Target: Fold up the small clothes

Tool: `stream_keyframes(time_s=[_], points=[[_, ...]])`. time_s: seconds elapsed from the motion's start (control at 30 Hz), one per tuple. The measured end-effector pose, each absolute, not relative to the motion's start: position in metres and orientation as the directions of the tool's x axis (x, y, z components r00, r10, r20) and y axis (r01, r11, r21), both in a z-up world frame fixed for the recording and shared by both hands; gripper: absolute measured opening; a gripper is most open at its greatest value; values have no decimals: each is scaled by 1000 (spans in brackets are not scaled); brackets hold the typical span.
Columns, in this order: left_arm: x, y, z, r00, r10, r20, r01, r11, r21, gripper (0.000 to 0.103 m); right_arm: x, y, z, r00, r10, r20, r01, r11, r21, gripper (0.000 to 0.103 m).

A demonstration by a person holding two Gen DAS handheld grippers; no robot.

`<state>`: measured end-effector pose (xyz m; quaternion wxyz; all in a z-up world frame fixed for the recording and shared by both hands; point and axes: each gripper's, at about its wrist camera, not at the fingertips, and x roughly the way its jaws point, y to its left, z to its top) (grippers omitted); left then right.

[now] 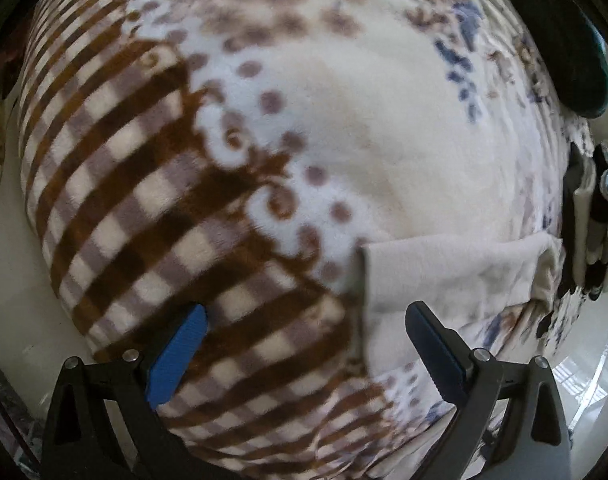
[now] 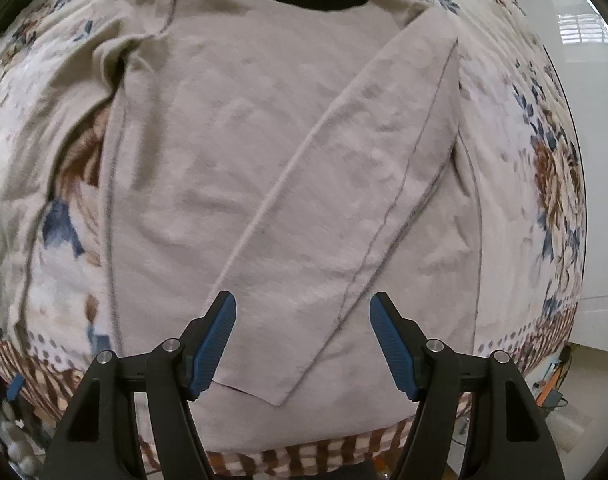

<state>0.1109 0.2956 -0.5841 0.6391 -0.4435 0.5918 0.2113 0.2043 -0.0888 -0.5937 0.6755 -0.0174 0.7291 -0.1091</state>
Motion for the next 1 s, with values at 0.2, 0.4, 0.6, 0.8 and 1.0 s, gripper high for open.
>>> stream_keyframes(time_s=[0.2,0.4,0.6,0.8,1.0], points=[[134,275,-571,278,-208,-938,-739,577,-347,100,193,-114,-593,-105,-168,-980,145,973,-182,71],[166,256,-581,225,-101,-969,-722,650,-235,31,182,-148,-589,-114,-152,-982,181,969,-171,71],[183,218,-520,307,34,-951,-593,788,-164,6,170,-192,-583,-110,-156,-982,216,960,-177,71],[189,83,-449,397,-74,-915,-219,960,-173,6,146,-249,-587,-142,-128,-982,299,940,-166,71],[170,-90,-462,277,-270,-922,174,958,-228,6,116,-299,-594,-180,-119,-977,373,910,-179,71]])
